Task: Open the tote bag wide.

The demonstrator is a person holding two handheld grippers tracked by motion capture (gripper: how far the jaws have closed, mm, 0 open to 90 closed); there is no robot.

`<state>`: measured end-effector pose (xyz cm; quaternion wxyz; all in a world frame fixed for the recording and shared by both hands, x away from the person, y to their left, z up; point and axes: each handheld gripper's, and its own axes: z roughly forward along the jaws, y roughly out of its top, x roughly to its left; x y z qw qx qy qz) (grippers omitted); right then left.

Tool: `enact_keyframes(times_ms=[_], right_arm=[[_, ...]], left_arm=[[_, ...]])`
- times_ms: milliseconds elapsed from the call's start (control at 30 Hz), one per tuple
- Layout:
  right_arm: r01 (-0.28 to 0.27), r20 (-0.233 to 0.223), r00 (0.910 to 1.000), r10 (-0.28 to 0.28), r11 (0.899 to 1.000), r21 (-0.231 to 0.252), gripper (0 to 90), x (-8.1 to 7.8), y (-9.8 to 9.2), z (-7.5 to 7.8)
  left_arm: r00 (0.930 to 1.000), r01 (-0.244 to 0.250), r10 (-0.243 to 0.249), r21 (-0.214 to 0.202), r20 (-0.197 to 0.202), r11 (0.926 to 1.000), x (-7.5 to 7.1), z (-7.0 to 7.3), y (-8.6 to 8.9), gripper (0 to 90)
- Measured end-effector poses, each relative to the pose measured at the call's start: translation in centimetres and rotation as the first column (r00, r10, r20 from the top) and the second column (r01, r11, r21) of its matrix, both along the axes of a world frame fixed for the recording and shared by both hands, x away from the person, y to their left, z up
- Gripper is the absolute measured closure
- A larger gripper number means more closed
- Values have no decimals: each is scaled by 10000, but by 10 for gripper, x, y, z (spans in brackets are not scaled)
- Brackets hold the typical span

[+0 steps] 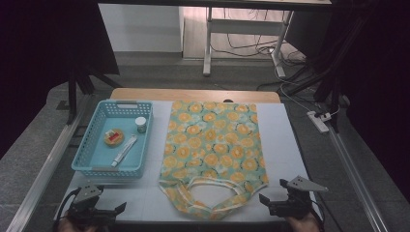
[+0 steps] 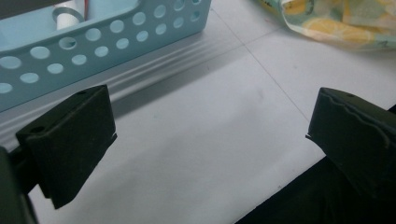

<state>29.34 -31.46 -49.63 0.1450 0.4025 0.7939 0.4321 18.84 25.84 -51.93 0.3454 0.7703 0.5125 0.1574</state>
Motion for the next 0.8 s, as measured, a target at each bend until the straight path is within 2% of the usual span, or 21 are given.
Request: enact_keyframes(times_ms=[200,800], right_arm=[[-202,-42,9998,202,9998,-47,0,0,1,0],[-320,-51,9995,319,9990,-315,0,0,4,0]], left_arm=[[9999,147,-146,225,-66,9996,0,0,-3,11],[9994,337,-337,13,-54,9994,0,0,-1,14]])
